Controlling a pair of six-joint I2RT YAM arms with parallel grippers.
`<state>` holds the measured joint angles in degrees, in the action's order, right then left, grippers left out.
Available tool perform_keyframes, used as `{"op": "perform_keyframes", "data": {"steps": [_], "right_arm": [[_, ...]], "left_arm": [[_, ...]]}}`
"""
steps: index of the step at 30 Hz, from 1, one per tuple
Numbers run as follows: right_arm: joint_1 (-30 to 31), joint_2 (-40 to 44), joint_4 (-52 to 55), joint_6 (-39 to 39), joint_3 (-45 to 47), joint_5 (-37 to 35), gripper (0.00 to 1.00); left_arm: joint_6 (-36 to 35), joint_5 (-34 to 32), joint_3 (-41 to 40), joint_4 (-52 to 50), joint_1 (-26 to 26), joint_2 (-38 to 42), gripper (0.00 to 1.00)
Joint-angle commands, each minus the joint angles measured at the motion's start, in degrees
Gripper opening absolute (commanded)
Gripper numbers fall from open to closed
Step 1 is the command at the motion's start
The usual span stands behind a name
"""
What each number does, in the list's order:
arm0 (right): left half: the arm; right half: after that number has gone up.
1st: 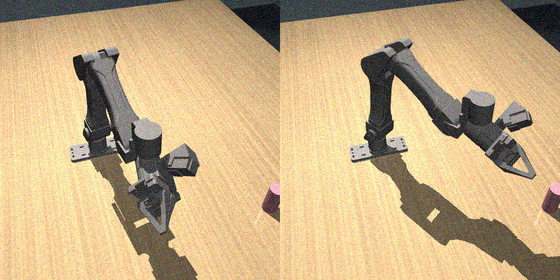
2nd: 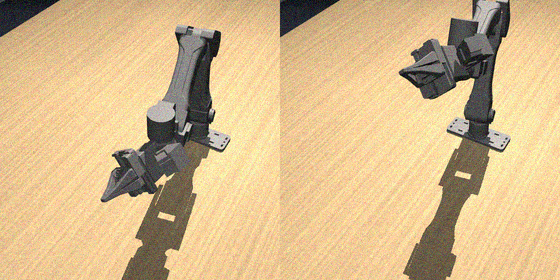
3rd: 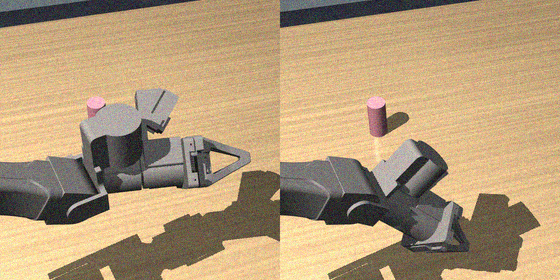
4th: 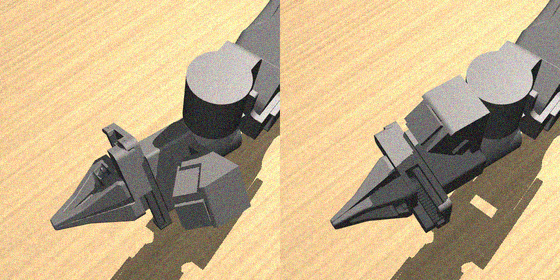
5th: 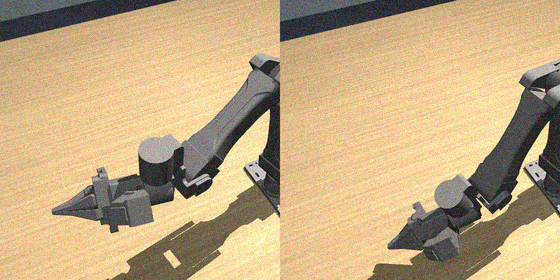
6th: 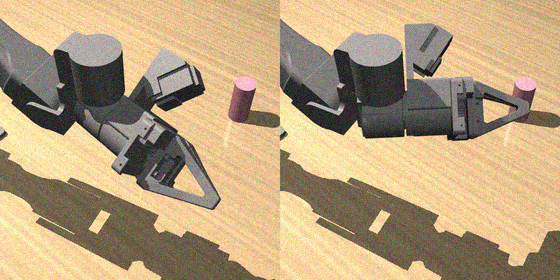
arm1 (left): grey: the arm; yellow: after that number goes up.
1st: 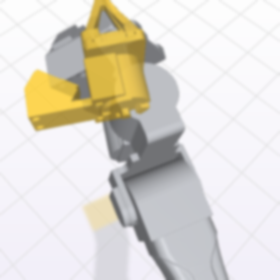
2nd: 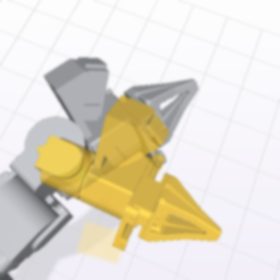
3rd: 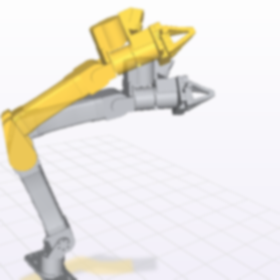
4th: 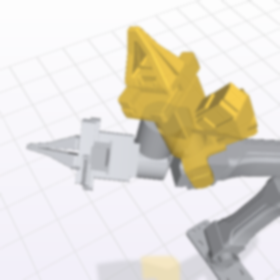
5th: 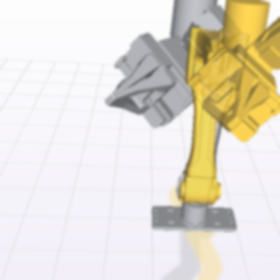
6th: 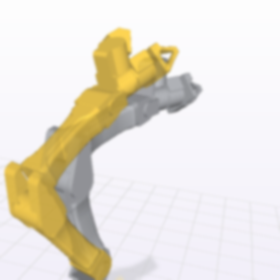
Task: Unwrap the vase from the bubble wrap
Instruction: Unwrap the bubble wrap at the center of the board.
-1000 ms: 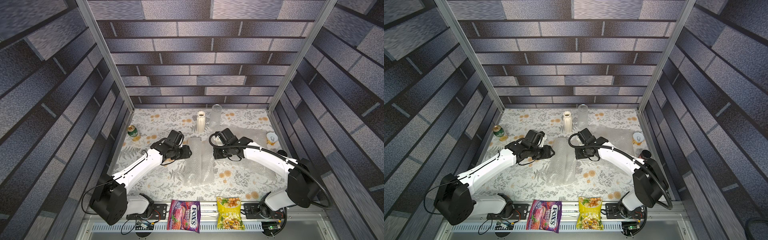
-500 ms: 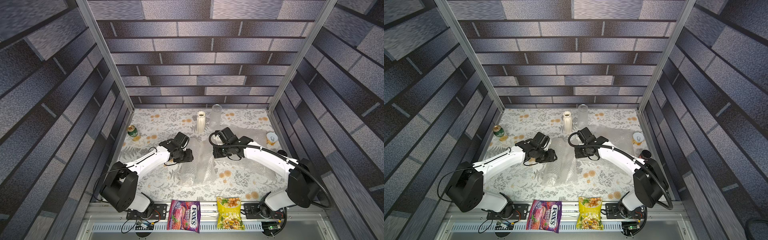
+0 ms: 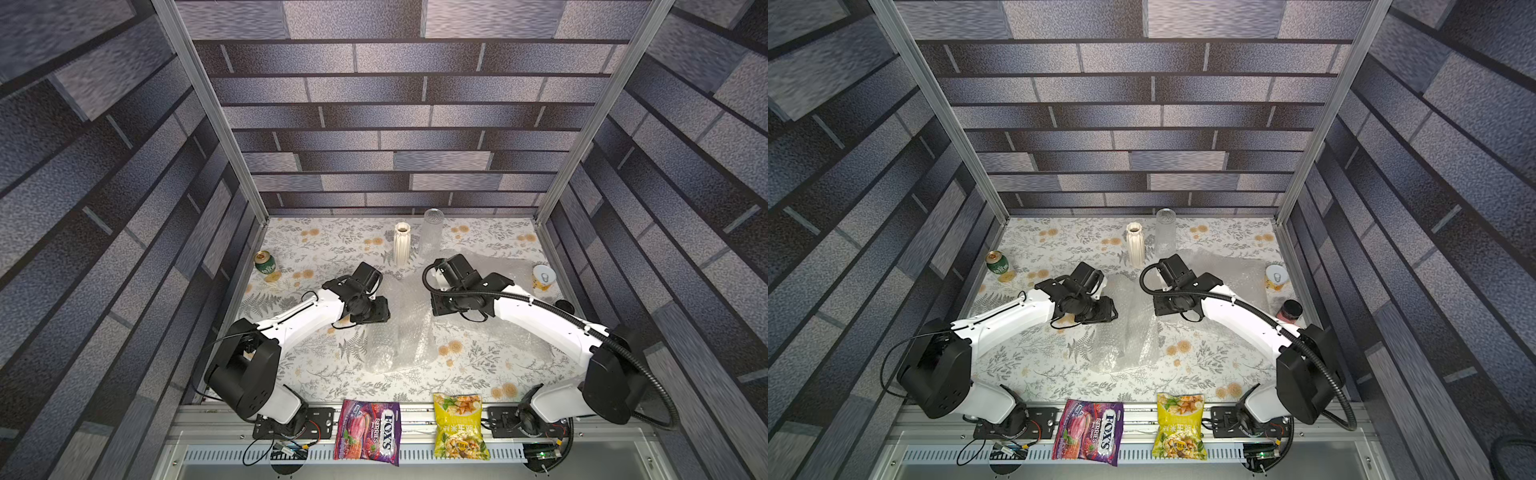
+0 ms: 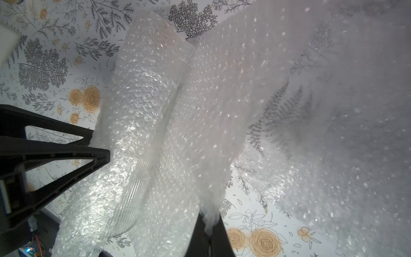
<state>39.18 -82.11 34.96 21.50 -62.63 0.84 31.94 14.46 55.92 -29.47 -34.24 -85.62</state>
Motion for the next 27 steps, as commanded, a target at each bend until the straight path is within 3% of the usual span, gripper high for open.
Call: {"op": "perform_keyframes", "data": {"steps": [1, 13, 27], "right_arm": [[-0.5, 2.87, 2.08, -1.46, -0.74, -4.8, 0.0], [-5.1, 1.38, 7.21, -3.07, -2.14, -7.07, 0.0], [-14.61, 5.71, 10.8, -5.97, 1.02, -9.2, 0.0]], "left_arm": [[-1.18, 0.2, 1.46, -1.33, -0.56, -0.73, 0.54], [-1.9, 2.66, 7.0, 1.44, -1.78, -6.43, 0.54], [-2.34, 4.83, 12.25, 1.49, -4.46, -11.56, 0.54]]}}
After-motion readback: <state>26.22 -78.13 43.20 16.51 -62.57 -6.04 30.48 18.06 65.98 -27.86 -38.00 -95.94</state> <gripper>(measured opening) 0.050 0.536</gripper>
